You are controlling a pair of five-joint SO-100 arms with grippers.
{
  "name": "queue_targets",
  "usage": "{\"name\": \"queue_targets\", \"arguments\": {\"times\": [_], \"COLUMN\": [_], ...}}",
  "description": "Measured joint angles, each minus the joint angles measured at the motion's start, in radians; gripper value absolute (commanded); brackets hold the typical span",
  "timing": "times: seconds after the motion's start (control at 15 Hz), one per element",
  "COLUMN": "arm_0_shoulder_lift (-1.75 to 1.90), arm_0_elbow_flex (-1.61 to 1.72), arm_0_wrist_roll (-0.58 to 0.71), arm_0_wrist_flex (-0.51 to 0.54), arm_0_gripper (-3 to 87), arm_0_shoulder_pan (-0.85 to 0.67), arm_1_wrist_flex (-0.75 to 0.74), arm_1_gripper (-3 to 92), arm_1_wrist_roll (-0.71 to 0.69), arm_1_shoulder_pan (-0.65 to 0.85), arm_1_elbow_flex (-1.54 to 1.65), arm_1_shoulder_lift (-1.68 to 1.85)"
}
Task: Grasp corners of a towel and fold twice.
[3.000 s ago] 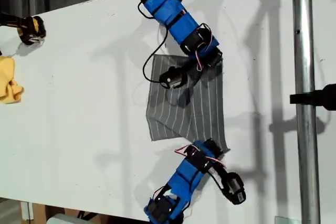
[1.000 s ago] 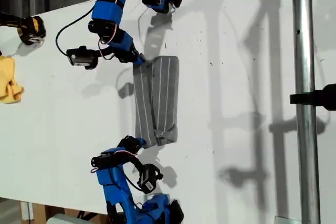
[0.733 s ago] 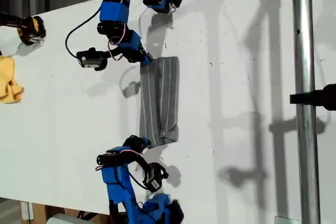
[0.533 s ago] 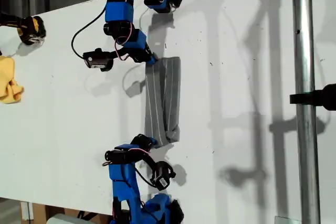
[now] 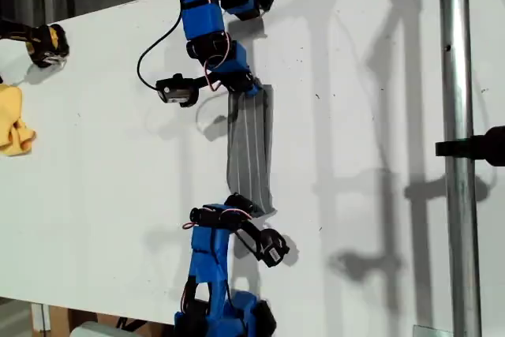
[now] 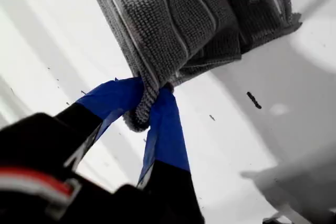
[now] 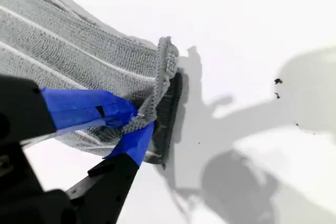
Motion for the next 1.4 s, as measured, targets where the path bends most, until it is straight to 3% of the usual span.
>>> {"name": "queue_targets", "arguments": {"times": [0.4, 0.47, 0.53, 0.67, 0.93, 1.13, 1.4], "arm_0_shoulder_lift": [-0.153, -0.173, -0.178, -0.179, -0.063, 0.268, 0.641], "arm_0_elbow_flex": [-0.051, -0.061, -0.061, -0.083, -0.08, 0.115, 0.462], "arm_0_wrist_roll": [-0.031, -0.025, -0.028, -0.031, 0.002, 0.017, -0.087], "arm_0_wrist_flex": [-0.025, -0.025, -0.023, 0.037, 0.144, 0.152, 0.094], "arm_0_gripper": [1.6, 9.3, 15.0, 18.4, 21.4, 21.6, 19.8], "arm_0_shoulder_pan": [0.0, -0.003, -0.005, -0.018, -0.005, -0.005, -0.005], "arm_1_wrist_flex": [-0.201, -0.21, -0.206, -0.121, 0.215, 0.344, 0.469], "arm_1_gripper": [1.5, 13.5, 19.8, 24.6, 28.9, 33.6, 36.3], "arm_1_wrist_roll": [0.081, 0.081, 0.081, 0.08, 0.077, 0.091, 0.222], "arm_1_shoulder_pan": [-0.054, -0.051, -0.046, -0.043, -0.043, -0.043, -0.044], "arm_1_elbow_flex": [0.173, 0.169, 0.161, 0.137, -0.025, -0.046, 0.078], "arm_1_shoulder_lift": [-0.06, -0.115, -0.147, -0.146, 0.049, 0.302, 0.641]}}
